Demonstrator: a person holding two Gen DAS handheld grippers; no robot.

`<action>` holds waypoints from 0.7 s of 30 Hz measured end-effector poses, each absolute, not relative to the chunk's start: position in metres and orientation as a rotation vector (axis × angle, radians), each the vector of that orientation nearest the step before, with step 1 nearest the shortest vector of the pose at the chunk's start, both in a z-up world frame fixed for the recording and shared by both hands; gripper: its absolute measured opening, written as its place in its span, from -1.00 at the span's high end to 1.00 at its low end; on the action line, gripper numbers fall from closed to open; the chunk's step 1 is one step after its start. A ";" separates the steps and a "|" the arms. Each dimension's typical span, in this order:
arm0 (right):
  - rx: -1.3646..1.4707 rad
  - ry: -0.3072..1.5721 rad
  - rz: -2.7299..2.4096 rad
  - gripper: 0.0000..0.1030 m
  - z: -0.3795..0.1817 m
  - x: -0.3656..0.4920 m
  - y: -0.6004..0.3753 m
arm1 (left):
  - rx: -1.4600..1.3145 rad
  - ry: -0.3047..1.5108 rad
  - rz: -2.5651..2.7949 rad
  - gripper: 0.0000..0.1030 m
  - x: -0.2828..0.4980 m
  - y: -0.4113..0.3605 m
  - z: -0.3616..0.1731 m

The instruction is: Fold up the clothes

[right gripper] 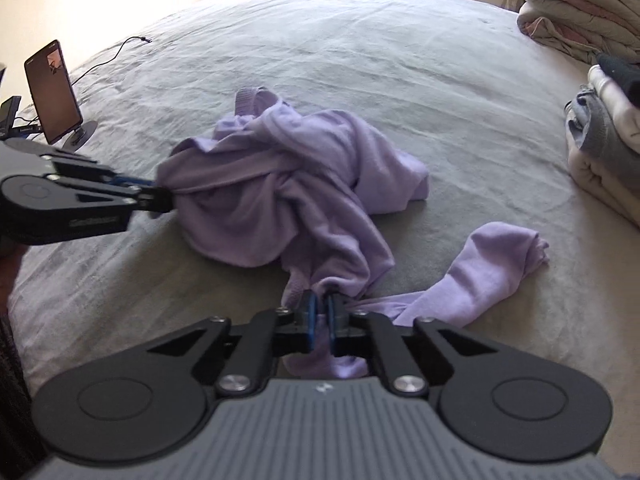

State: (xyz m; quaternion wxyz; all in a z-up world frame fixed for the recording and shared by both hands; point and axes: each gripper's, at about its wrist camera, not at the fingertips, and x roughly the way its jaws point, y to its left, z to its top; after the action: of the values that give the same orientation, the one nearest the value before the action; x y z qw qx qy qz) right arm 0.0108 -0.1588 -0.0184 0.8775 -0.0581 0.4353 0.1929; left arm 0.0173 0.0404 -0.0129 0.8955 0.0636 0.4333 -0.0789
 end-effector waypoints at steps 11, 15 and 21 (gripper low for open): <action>-0.189 0.858 0.293 0.97 0.003 -0.001 -0.165 | 0.054 0.912 -0.159 0.83 -0.018 0.085 0.014; -0.171 0.865 0.308 0.98 0.015 -0.006 -0.172 | 0.013 0.907 -0.195 0.84 -0.034 0.097 0.025; -0.147 0.887 0.318 0.98 0.025 -0.014 -0.187 | -0.001 0.931 -0.284 0.83 -0.060 0.098 0.024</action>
State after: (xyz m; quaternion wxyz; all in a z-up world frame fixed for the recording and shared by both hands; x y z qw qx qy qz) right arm -0.0140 -0.1871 0.0250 0.8885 -0.0706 0.4269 0.1528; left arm -0.0599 0.0983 0.0242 0.8838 -0.0004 0.4475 -0.1363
